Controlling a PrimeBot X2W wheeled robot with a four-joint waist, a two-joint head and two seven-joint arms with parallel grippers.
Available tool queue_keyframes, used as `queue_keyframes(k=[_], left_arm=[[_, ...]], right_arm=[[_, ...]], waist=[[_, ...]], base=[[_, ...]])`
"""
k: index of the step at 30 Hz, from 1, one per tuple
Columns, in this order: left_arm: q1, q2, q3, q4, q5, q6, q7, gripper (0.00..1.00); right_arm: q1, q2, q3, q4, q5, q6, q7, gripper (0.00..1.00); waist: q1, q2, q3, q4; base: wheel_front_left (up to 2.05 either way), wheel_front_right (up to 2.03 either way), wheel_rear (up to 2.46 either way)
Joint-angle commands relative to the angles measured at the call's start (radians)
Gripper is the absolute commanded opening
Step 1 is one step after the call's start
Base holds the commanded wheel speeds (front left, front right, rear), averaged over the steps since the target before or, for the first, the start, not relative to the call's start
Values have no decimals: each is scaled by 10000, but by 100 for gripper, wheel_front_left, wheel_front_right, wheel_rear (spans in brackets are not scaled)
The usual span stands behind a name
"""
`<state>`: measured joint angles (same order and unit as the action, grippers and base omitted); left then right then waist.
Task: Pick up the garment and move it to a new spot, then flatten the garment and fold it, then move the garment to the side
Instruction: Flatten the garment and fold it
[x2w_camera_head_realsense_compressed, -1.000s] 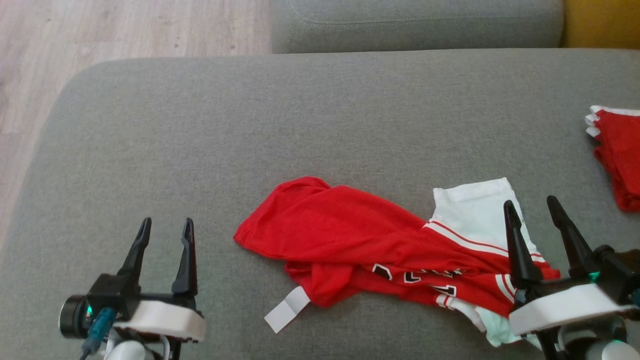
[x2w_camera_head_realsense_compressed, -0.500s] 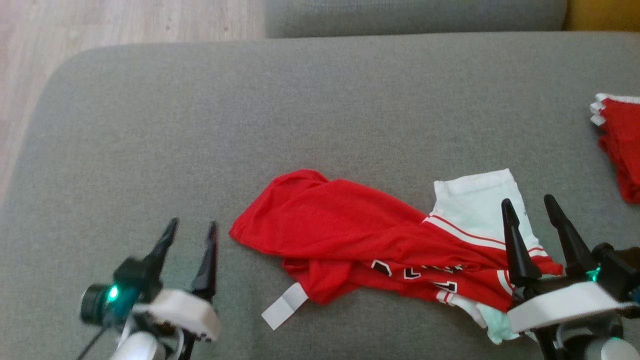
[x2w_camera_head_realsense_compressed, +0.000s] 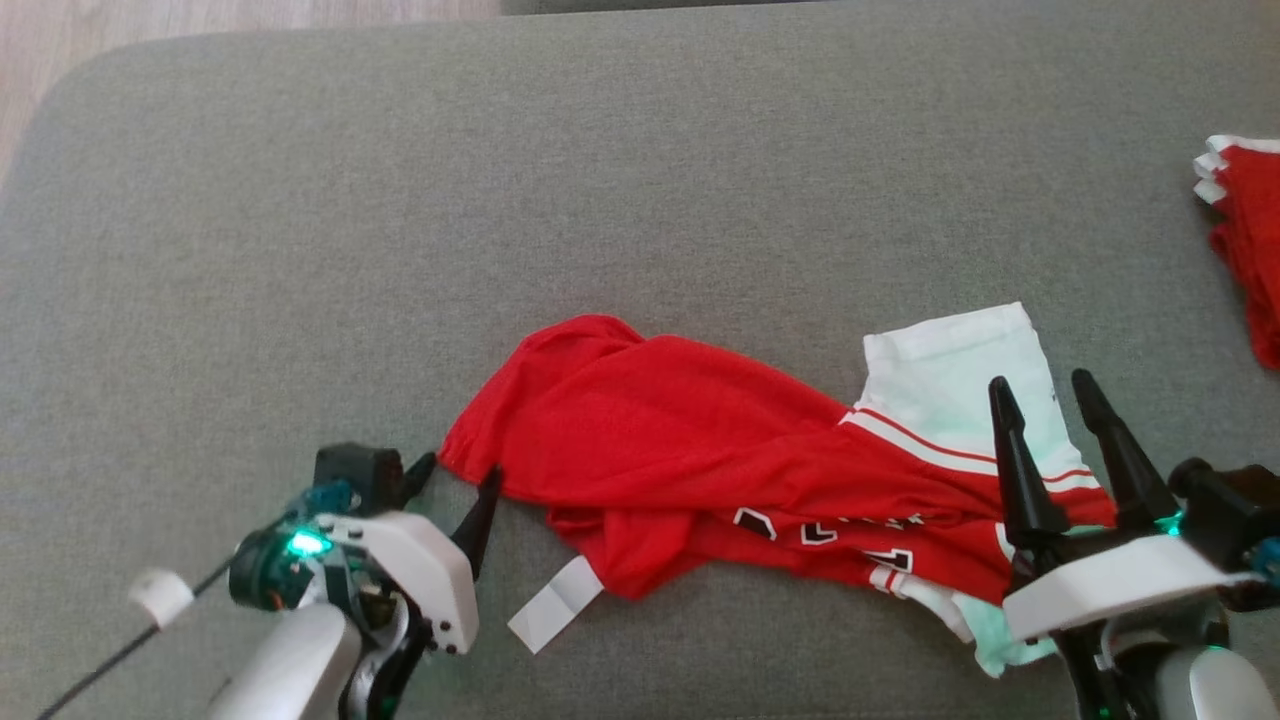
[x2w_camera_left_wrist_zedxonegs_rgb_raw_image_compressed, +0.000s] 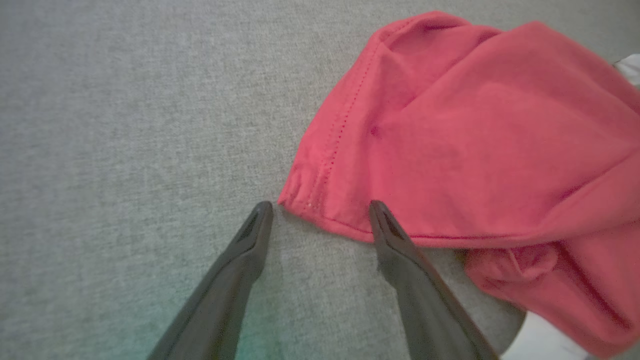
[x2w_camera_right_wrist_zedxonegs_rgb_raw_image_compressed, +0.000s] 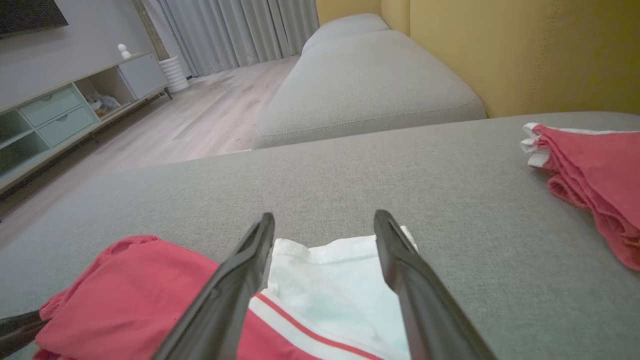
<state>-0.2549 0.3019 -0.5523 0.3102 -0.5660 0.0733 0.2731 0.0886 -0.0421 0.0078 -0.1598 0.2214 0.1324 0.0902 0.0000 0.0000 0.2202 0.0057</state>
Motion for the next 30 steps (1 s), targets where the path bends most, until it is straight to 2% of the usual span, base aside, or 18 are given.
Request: queue_keyframes(k=[1,2,3,4,11,20,27,28,29,30], left_arm=[[-464,151,264,-46,-94,-78,143,91],[-477,151,234,29,-141,-130,231,60],[-488,152,203,84,-189,-187,322,9],[-500,160,174,118,-223,-238,389,0],[-639,264,52,-63,-126,-330,362,0],[-1010,44,81,-552,-118,-382,-120,0],[-1047,0,126,-647,-142,-442,-544,0],[-1041,-8,156,-671,-172,-473,-648,0],[-1035,-17,203,-708,-215,-501,-763,0],[-1031,-45,284,-776,-287,-531,-922,0]], right_arm=[[-381,-82,191,-266,52,-17,108,100],[-390,-82,151,-220,48,-17,141,100],[-401,-82,109,-161,49,-17,195,100],[-417,-82,63,-82,43,-17,285,100],[-1168,-103,-628,1215,-382,-17,1333,100],[-3138,-1051,-922,3950,-367,-17,2218,100],[-4114,-1365,-766,5655,-15,-17,3145,100],[-4194,-1370,-705,5811,153,-17,3321,93],[-4258,-1404,-658,5890,270,-17,3415,0],[-4295,-1448,-636,5911,337,-17,3472,0]], waist=[[0,0,11,-9],[0,0,14,-8],[0,0,17,-5],[0,0,20,-3],[0,0,138,107],[0,0,521,727],[0,0,580,927],[0,0,575,941],[0,0,562,955],[0,0,546,968]], base=[[0,0,0],[0,0,0],[0,0,0],[0,0,0],[0,0,0],[0,0,0],[0,0,0],[0,0,0],[0,0,0],[0,0,0]])
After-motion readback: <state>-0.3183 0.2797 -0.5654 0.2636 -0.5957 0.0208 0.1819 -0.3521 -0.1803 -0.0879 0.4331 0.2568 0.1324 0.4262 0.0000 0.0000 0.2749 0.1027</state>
